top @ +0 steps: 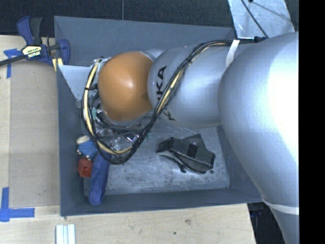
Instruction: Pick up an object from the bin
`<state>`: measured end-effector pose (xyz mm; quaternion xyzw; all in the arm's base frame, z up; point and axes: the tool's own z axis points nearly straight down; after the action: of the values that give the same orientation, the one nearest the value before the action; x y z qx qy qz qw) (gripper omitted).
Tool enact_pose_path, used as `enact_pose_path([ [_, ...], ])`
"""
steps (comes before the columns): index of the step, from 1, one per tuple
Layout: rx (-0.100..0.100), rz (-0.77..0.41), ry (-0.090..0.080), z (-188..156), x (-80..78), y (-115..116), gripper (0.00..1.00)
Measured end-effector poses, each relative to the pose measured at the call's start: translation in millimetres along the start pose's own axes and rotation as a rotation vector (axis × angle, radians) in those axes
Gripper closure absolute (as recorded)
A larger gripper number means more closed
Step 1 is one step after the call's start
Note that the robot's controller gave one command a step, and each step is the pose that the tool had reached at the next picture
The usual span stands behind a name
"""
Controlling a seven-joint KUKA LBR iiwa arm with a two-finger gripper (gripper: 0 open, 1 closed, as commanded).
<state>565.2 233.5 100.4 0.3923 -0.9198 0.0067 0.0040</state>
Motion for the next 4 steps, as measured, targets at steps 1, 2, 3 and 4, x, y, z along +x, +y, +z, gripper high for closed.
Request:
enact_pose_path([
  [1,0.001,-0.432,-0.006,-4.6,17.6,25.4,0.0],
  [2,0.004,-0.79,-0.022,25.3,14.9,33.2,0.0],
  [3,0.018,-1.096,-0.032,24.1,30.3,50.0,0.0],
  [4,0.02,-1.092,-0.03,21.2,29.9,48.0,1.0],
])
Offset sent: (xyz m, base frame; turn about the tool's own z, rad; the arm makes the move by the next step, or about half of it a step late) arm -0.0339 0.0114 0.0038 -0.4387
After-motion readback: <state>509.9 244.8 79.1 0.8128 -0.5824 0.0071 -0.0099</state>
